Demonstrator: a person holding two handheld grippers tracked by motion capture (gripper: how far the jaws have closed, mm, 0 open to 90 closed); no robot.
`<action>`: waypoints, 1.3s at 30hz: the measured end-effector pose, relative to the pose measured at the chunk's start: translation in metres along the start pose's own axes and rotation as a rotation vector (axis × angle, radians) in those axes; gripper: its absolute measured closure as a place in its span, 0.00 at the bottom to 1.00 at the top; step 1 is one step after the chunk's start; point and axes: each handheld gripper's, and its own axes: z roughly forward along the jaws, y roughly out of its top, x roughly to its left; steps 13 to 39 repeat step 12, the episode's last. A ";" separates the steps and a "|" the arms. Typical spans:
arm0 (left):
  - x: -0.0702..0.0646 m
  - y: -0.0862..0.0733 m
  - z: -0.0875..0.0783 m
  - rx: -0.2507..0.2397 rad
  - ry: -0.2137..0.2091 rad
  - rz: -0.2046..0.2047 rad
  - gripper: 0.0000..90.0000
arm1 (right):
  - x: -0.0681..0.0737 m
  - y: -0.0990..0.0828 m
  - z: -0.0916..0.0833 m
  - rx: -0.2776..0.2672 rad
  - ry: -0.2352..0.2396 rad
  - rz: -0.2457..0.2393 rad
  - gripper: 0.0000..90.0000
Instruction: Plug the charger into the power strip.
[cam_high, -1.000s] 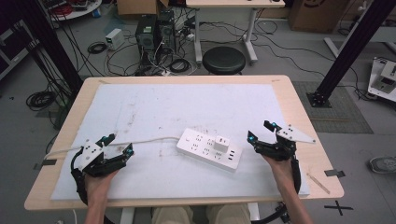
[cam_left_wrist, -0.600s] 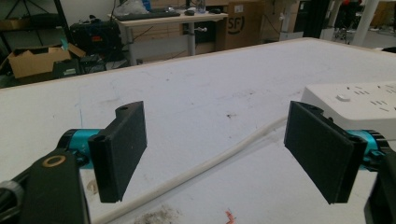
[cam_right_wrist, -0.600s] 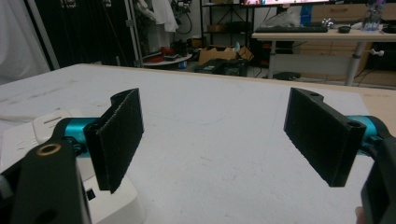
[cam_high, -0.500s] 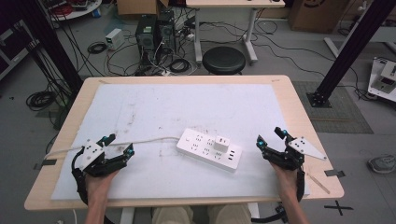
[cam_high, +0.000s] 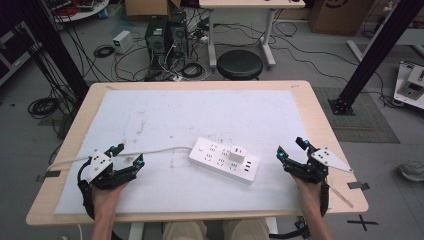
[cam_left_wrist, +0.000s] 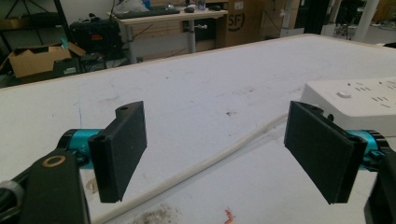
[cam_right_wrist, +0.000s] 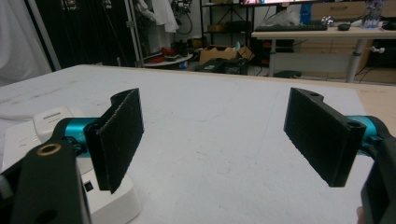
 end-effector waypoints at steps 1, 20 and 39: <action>0.000 0.000 0.000 0.002 -0.002 0.004 0.24 | 0.000 0.000 0.000 0.002 -0.001 0.001 0.23; -0.001 0.000 0.000 0.001 0.006 0.012 0.24 | -0.002 -0.002 0.003 0.004 -0.001 0.001 0.23; -0.001 0.000 0.000 0.001 0.006 0.012 0.24 | -0.002 -0.002 0.003 0.004 -0.001 0.001 0.23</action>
